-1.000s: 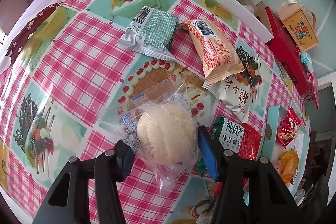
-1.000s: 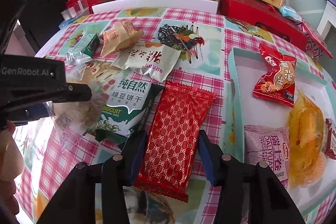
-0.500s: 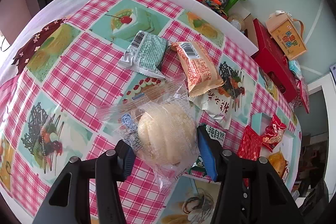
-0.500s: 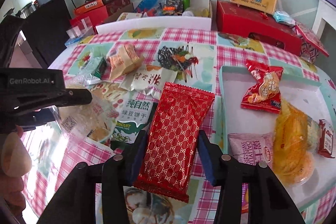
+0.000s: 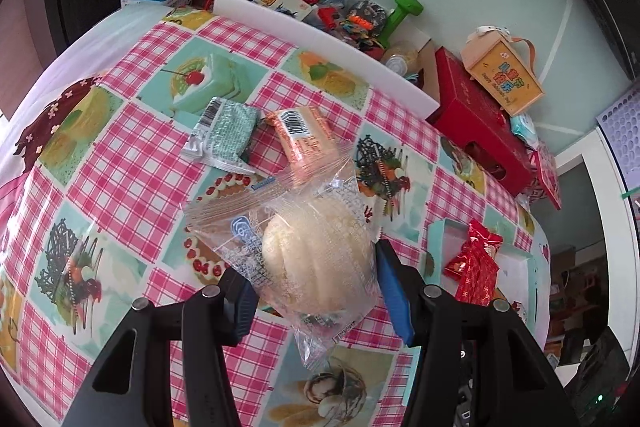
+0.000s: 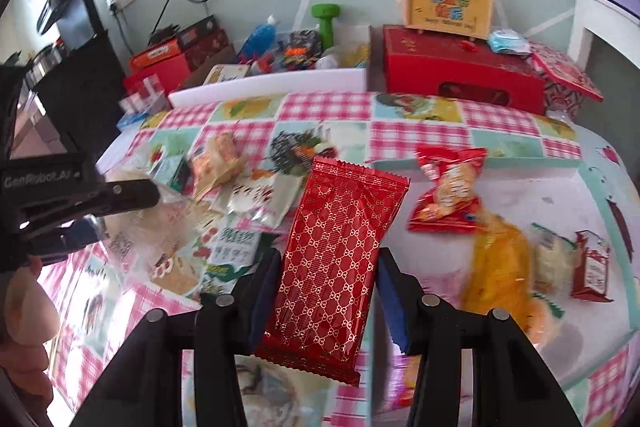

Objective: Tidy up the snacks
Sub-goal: 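Carry the bun bag and red packet over the white tray with both tools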

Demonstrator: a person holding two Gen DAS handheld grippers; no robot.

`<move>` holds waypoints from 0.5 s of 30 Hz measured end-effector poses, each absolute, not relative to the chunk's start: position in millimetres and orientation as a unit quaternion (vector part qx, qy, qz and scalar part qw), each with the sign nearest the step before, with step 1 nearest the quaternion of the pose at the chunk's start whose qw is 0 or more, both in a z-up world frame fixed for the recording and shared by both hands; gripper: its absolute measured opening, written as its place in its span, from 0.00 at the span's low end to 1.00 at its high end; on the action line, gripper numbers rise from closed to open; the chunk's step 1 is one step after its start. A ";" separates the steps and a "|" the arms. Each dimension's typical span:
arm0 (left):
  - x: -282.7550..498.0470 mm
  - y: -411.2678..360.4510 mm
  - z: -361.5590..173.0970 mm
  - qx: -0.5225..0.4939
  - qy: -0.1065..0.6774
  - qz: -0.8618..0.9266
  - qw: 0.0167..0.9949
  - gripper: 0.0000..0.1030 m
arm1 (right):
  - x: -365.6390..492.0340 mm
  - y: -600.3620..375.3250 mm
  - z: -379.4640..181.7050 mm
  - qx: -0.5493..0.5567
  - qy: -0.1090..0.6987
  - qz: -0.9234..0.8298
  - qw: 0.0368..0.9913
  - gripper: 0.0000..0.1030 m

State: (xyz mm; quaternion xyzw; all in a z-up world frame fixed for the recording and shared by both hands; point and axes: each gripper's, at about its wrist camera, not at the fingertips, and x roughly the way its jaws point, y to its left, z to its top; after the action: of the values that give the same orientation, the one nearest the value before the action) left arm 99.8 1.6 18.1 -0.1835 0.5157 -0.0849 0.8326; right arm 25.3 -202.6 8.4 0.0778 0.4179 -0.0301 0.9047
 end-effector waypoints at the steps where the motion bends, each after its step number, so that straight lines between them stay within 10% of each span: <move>1: 98.5 -4.8 21.1 -0.179 0.513 -0.093 0.835 0.54 | 23.3 -211.6 10.8 0.083 0.414 -0.040 0.906 0.49; 15: 77.1 -135.9 22.8 -0.061 0.512 -0.228 0.826 0.54 | -16.8 -343.7 23.1 0.151 0.383 -0.195 0.890 0.49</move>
State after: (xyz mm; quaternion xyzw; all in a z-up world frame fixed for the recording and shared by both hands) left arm 77.1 -135.9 22.8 -0.0612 0.5121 -0.2282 0.8258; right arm -16.8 -343.7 23.1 0.1506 0.3834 -0.1946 0.8902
